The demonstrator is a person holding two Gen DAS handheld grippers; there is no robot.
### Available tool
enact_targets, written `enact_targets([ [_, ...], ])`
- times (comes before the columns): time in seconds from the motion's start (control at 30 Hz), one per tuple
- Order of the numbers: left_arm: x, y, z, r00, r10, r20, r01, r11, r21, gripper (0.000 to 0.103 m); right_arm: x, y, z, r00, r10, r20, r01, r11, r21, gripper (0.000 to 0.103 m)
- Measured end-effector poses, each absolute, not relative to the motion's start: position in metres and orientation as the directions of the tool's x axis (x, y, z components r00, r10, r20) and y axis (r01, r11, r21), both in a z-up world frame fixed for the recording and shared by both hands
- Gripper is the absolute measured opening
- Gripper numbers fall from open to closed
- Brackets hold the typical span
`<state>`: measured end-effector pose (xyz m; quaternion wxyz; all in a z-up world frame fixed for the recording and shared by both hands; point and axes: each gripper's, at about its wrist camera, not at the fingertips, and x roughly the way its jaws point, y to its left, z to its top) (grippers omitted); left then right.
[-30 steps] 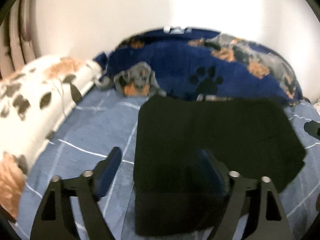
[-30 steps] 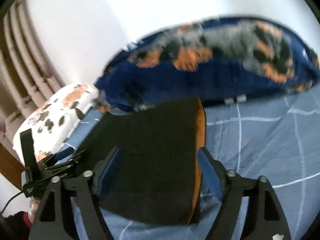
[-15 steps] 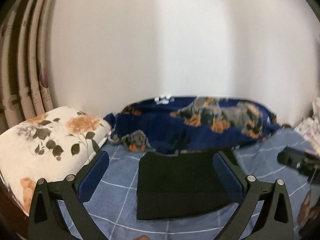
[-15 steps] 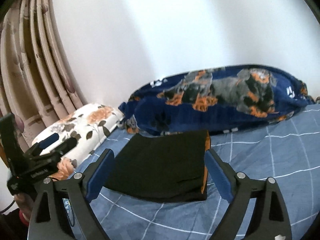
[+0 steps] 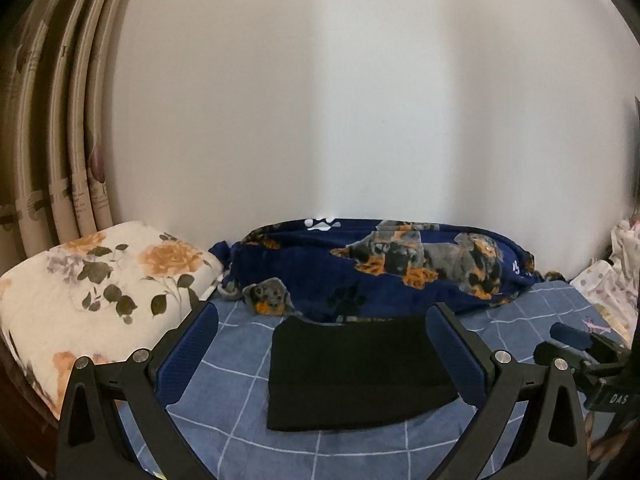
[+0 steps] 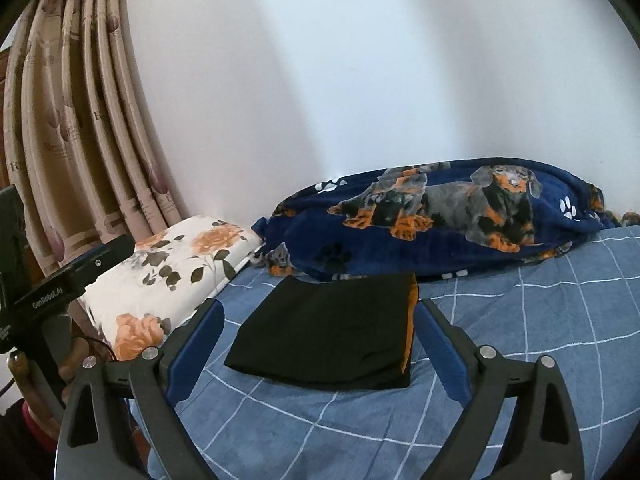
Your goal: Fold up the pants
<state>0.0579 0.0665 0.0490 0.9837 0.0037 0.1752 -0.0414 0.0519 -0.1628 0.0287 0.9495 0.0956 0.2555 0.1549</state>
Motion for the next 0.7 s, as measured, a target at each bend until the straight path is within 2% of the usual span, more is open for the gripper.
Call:
enact_targets([
  [0.4, 0.047, 0.064, 0.036, 0.921, -0.075, -0.382, 0.069, 0.997, -0.029, 0.103, 0.039, -0.154, 0.026, 0.806, 0.361, -0.47, -0.268, 0.929, 0.254, 0.097],
  [0.7, 0.043, 0.052, 0.018, 0.915, -0.049, -0.4, 0.061, 0.998, 0.019, 0.103, 0.031, -0.139, 0.021, 0.794, 0.362, -0.489, -0.291, 0.932, 0.217, 0.098],
])
